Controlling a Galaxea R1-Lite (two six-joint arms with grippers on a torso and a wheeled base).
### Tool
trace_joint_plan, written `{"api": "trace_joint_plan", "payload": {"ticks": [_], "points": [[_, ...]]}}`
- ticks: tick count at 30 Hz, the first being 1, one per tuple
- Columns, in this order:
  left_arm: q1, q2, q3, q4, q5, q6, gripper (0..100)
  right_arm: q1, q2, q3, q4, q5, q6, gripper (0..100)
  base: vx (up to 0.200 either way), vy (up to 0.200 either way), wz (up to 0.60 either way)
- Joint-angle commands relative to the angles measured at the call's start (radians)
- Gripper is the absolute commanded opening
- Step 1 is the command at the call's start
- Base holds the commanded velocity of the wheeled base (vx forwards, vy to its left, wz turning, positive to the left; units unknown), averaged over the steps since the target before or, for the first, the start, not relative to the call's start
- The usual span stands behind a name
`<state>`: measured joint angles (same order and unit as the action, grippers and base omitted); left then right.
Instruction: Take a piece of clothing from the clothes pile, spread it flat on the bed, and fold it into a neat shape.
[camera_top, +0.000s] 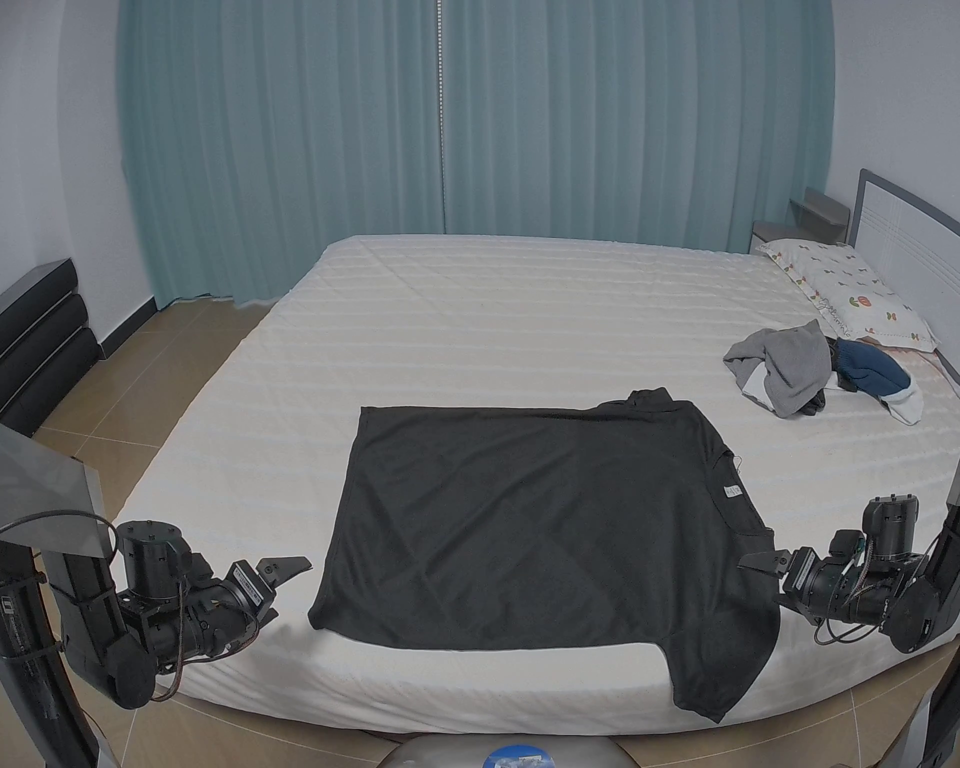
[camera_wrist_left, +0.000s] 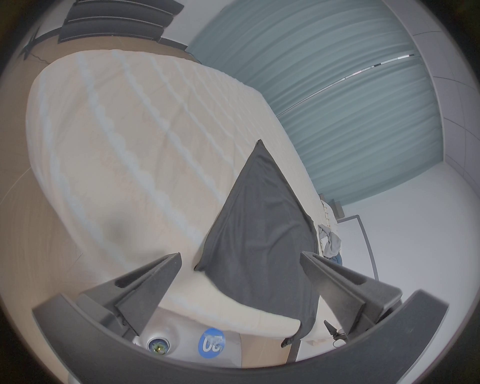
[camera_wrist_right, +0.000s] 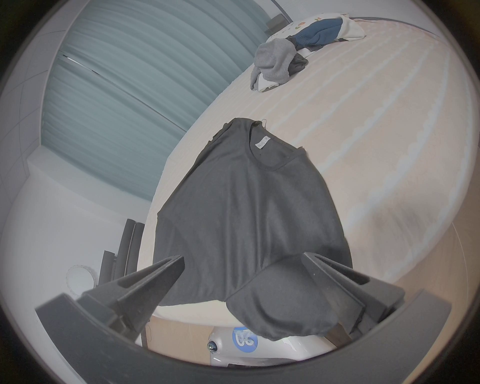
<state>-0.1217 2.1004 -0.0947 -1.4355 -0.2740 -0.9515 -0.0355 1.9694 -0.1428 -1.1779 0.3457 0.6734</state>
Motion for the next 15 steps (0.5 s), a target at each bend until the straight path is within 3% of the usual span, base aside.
{"api": "trace_joint_plan", "payload": {"ticks": [1, 6, 15], "points": [[-0.001, 0.003, 0.015, -0.003, -0.004, -0.007, 100, 0.006, -0.015, 0.008, 0.0, 0.001, 0.0, 100, 0.0, 0.0, 0.0], [-0.001, -0.007, 0.013, -0.005, -0.013, -0.024, 100, 0.006, -0.015, 0.012, -0.002, 0.001, -0.002, 100, 0.0, 0.0, 0.0], [-0.026, -0.01, 0.021, -0.005, -0.007, -0.021, 100, 0.065, -0.003, 0.0, 0.0, -0.004, -0.005, 100, 0.0, -0.2, 0.0]]}}
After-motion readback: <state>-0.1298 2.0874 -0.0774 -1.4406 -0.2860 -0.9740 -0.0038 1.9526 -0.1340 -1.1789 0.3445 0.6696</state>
